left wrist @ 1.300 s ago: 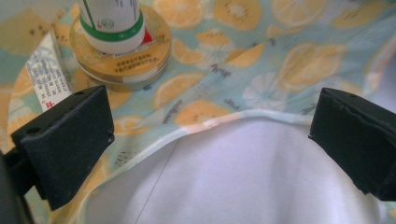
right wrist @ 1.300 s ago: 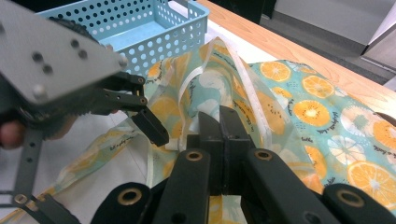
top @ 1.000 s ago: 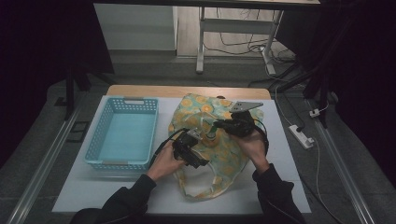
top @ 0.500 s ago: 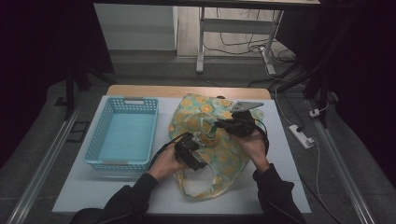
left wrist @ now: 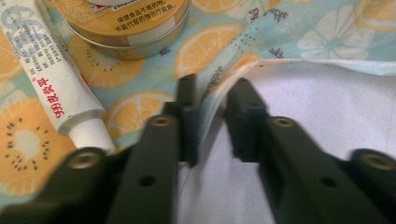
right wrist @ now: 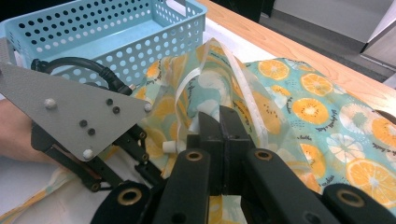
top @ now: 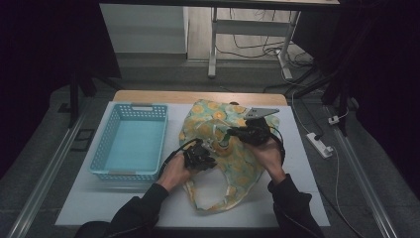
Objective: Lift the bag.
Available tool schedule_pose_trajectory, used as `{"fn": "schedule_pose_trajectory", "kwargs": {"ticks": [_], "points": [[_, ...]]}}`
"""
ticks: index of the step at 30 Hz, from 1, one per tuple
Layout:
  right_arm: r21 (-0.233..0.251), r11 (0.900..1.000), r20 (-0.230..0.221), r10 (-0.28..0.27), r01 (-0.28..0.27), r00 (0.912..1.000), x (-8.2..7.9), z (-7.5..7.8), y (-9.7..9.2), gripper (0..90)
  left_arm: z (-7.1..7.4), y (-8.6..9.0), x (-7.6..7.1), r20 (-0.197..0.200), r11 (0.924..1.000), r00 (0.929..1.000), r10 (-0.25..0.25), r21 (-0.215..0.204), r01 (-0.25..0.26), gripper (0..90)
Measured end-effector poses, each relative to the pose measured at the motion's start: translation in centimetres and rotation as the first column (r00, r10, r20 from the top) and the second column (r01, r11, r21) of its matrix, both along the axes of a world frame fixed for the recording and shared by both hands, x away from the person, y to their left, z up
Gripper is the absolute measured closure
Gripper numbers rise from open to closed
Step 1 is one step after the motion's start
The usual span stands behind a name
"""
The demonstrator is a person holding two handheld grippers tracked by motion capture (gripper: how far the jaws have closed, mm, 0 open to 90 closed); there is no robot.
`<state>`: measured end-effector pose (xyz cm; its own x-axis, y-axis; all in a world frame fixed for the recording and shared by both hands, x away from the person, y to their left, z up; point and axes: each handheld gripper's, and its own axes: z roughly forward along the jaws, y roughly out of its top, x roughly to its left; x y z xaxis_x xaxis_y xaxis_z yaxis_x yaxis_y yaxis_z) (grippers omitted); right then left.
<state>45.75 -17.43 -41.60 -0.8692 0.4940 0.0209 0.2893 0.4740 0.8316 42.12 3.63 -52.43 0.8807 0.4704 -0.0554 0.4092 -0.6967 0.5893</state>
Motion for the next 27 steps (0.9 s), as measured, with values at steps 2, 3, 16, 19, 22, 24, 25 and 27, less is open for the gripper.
{"fn": "schedule_pose_trajectory", "kwargs": {"ticks": [2, 3, 16, 19, 22, 24, 25, 27], "points": [[-0.001, 1.0, 0.0, 0.001, -0.001, 1.0, 0.0, 0.0, 0.0, 90.0, 0.1, -0.1, 0.0, -0.023, 0.9995, 0.9993, 0.031, 0.0, -0.031, 89.1], [-0.001, 1.0, -0.001, 0.001, -0.001, 1.0, 0.0, 0.0, 0.0, 90.0, 0.2, -0.3, 0.0, -0.036, 0.9987, 0.998, 0.051, 0.003, -0.051, 89.2], [-0.004, 1.0, -0.016, 0.003, -0.003, 0.9999, 0.0, -0.2, 0.2, 90.0, 3.0, 0.3, -0.7, -0.05, 0.9937, 0.994, 0.097, -0.052, -0.099, 89.8], [-0.01, 0.9999, -0.017, 0.007, -0.007, 0.9998, -0.1, -0.2, 0.4, 90.0, 3.4, 0.4, -0.8, -0.061, 0.994, 0.994, 0.091, -0.055, -0.095, 89.8], [-0.008, 0.9999, -0.017, 0.01, -0.011, 0.9998, -0.2, -0.1, 0.5, 90.0, 3.8, 0.6, -0.9, -0.083, 0.9905, 0.9915, 0.1, -0.086, -0.107, 89.9], [-0.003, 0.9999, -0.018, 0.014, -0.014, 0.9997, -0.4, 0.0, 0.5, 90.0, 4.1, 0.9, -0.7, -0.112, 0.9871, 0.9882, 0.104, -0.109, -0.117, 89.9], [0.001, 0.9999, -0.019, 0.016, -0.016, 0.9997, -0.4, 0.1, 0.5, 90.0, 4.2, 1.0, -0.6, -0.12, 0.986, 0.987, 0.106, -0.115, -0.12, 89.9], [0.002, 0.9998, -0.023, 0.02, -0.02, 0.9995, -0.5, 0.2, 0.6, 90.0, 4.5, 1.3, -0.6, -0.128, 0.9841, 0.9857, 0.109, -0.126, -0.126, 89.9]]}}
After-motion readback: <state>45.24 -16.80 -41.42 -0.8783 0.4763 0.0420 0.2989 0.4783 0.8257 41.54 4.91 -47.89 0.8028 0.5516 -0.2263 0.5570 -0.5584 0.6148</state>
